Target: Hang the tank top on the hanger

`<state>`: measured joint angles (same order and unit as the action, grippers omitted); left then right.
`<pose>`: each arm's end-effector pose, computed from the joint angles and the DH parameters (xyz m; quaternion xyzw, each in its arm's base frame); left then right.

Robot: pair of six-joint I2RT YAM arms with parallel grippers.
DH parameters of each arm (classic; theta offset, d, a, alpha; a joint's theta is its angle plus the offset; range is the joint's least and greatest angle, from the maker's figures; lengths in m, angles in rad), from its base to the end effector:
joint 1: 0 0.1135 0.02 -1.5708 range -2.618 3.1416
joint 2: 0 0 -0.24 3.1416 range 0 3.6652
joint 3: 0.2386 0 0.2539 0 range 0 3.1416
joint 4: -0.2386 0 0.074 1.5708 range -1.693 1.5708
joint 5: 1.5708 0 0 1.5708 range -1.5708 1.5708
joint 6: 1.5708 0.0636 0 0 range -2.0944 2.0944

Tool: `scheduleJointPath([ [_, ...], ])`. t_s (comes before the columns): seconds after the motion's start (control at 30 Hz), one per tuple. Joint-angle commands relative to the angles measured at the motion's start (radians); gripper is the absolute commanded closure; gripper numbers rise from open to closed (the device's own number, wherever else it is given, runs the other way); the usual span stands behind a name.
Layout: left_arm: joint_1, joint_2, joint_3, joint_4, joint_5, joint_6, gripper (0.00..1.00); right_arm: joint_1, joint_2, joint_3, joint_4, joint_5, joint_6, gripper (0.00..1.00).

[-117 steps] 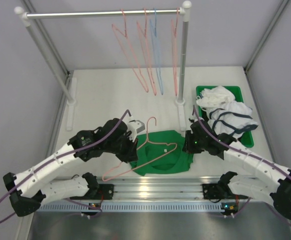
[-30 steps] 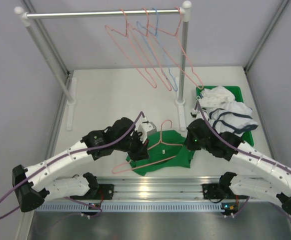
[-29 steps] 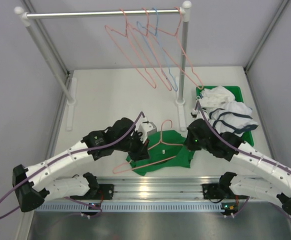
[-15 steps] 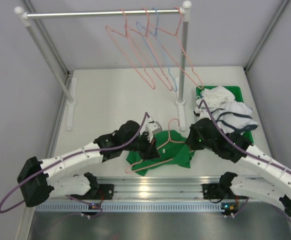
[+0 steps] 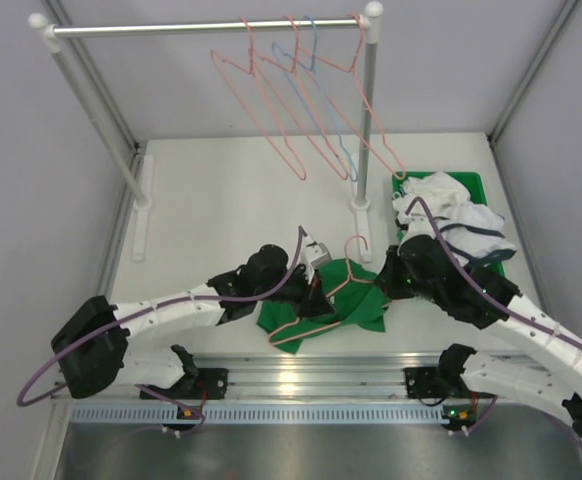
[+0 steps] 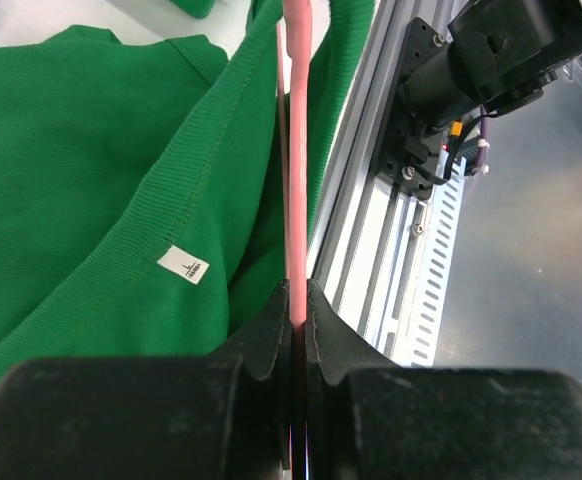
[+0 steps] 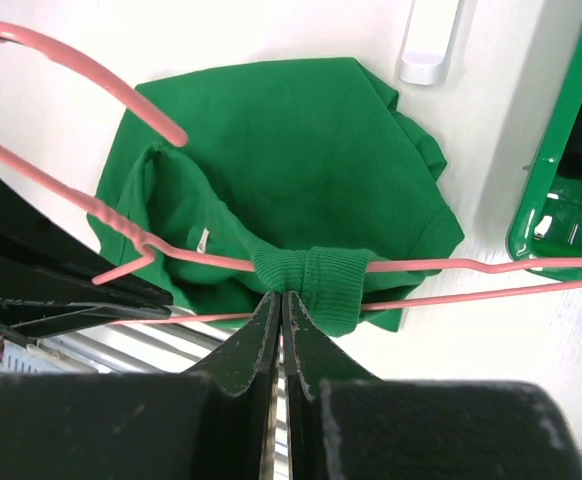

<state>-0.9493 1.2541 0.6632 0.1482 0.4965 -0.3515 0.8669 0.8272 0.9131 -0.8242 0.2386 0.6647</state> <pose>0.1506 -0.2623 0.1983 0.3668 0.7442 -0.4790 0.2867 0.1400 0.1417 0.2797 -0.0438 0.9083 0.1998 0.3648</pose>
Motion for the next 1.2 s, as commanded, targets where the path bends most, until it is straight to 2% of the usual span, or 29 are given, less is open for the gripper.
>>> scheduleJointPath([
  [0.0,0.009,0.027,-0.013,0.161,0.053,-0.003,1.00,0.014,-0.023,0.047,-0.006,0.025,0.001,0.98],
  [0.07,0.009,0.027,-0.025,0.186,0.068,-0.012,1.00,0.012,-0.019,0.044,-0.029,0.063,0.012,0.90],
  [0.2,0.009,0.019,-0.042,0.198,0.074,-0.014,1.00,0.012,-0.040,0.027,-0.061,0.105,0.019,0.56],
  [0.27,0.009,0.022,-0.050,0.200,0.079,-0.014,1.00,0.012,-0.063,0.017,-0.044,0.102,0.006,0.48],
  [0.47,0.009,0.045,-0.045,0.225,0.093,-0.020,1.00,0.024,-0.102,-0.034,0.123,-0.005,-0.071,0.41],
  [0.7,0.009,0.085,-0.022,0.218,0.111,-0.014,1.00,0.133,-0.028,-0.052,0.261,0.044,-0.100,0.42],
  [0.83,0.009,0.085,-0.010,0.202,0.109,-0.006,1.00,0.149,0.039,-0.075,0.327,0.064,-0.106,0.42],
  [1.0,0.009,0.080,-0.002,0.179,0.109,0.002,1.00,0.155,0.113,-0.089,0.344,0.113,-0.091,0.50],
  [1.17,0.007,0.080,0.001,0.166,0.114,0.003,1.00,0.158,0.130,-0.115,0.382,0.145,-0.089,0.54],
])
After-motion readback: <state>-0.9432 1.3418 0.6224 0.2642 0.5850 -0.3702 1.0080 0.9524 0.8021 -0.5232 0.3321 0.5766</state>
